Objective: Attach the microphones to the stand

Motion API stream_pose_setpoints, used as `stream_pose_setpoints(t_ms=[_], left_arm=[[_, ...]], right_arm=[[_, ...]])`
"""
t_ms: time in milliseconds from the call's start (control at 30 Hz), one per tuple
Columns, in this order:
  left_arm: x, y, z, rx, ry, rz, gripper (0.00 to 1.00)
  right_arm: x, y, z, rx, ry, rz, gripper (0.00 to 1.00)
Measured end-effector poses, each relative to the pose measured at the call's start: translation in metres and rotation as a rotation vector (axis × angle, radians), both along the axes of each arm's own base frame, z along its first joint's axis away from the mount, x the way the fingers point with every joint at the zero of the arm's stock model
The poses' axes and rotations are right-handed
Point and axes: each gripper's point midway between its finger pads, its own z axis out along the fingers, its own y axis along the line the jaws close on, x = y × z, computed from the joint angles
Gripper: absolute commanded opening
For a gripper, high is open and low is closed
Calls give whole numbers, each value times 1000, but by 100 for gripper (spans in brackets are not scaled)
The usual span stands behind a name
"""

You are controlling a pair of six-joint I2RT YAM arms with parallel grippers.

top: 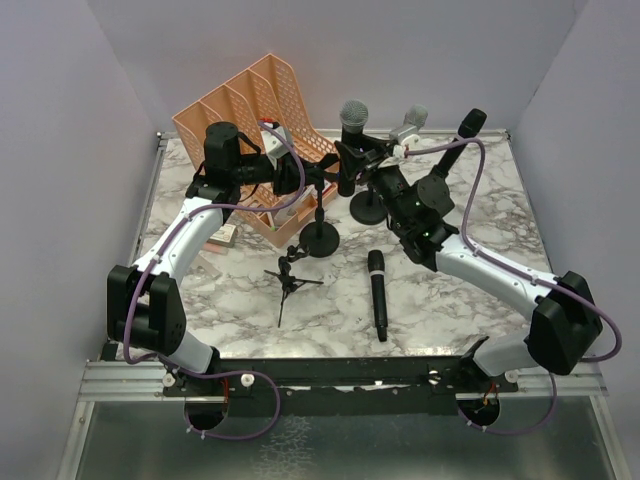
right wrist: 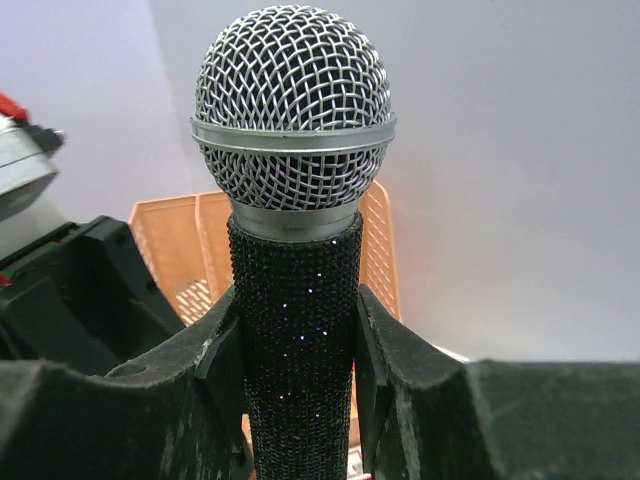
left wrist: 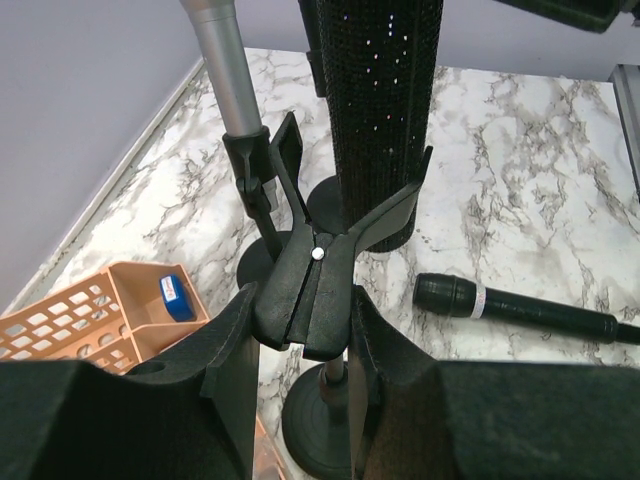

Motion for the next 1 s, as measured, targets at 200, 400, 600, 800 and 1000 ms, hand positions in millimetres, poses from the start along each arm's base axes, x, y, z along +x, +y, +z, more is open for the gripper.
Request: stream_pose_setpoints(t_ms=[200, 400, 600, 800, 1000], left_arm=[[0, 0, 0, -3, 3, 0, 0], [0, 0, 0, -5, 3, 0, 0], [-1, 0, 0, -7, 6, -3, 0], [-1, 1, -1, 1, -2, -3, 0], [-2, 2, -1, 8, -5, -3, 6]], right_arm=[[-7, 24, -1, -42, -79, 116, 1], [-10, 37, -7, -78, -110, 199, 1], [-13, 45, -8, -95, -135, 249, 1], [-11, 54, -7, -115, -148, 295, 1], [-12, 59, -7, -128, -156, 326, 1]])
